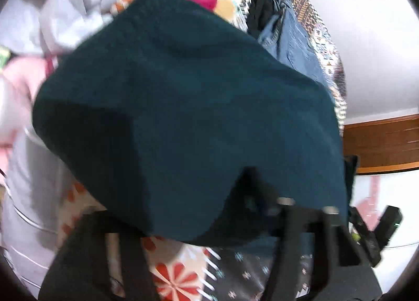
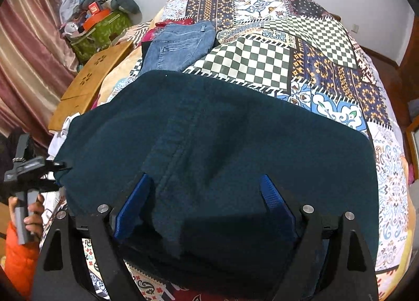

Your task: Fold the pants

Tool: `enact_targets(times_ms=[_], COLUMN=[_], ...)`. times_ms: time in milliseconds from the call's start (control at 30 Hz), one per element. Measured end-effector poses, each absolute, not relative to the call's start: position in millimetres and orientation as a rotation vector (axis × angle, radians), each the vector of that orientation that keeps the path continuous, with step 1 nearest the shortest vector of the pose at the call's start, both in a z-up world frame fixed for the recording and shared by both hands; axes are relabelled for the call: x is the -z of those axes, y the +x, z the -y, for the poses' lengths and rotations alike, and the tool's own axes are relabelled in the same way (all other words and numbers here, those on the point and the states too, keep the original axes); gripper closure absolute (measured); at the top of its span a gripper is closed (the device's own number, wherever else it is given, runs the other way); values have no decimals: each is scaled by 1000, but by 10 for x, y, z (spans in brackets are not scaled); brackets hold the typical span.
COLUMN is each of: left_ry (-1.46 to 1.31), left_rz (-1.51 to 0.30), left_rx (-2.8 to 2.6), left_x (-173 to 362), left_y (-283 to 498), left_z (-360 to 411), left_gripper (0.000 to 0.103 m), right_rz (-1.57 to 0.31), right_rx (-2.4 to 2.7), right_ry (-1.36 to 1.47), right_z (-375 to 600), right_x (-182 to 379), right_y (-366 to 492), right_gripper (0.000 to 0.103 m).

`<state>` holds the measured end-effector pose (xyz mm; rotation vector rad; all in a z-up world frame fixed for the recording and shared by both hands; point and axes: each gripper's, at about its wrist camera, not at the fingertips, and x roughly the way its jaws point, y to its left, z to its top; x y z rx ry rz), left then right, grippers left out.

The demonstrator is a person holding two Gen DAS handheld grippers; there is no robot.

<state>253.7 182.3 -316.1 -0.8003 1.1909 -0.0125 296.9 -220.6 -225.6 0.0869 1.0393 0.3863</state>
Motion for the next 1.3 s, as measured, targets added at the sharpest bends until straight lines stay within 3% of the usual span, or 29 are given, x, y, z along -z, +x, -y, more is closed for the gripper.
enact_targets(times_ms=[133, 433, 667, 867, 1100, 1300], left_ry=[-684, -149, -29, 74, 104, 115], left_rz=[-1107, -839, -649, -541, -580, -778], left_rx=[-72, -278, -264, -76, 231, 444], left_x=[2976, 1923, 1043, 456, 303, 885], left_y=[2532, 2361, 2470, 2618, 2877, 3048], left_z=[-1807, -1575, -1295, -389, 794, 1719], left_gripper=[78, 83, 85, 86, 86, 86], right_rz=[-1053, -970, -940, -940, -904, -915], right_rx=[-387, -360, -295, -295, -276, -267], right_ry=[87, 47, 79, 126, 160, 156], right_z=[2205, 2444, 2794, 3018, 3268, 3415], right_x=[2235, 1878, 1852, 1893, 1913, 1987], right_y=[2968, 2810, 2700, 2616, 2426, 2222], right_gripper=[18, 18, 18, 18, 18, 18])
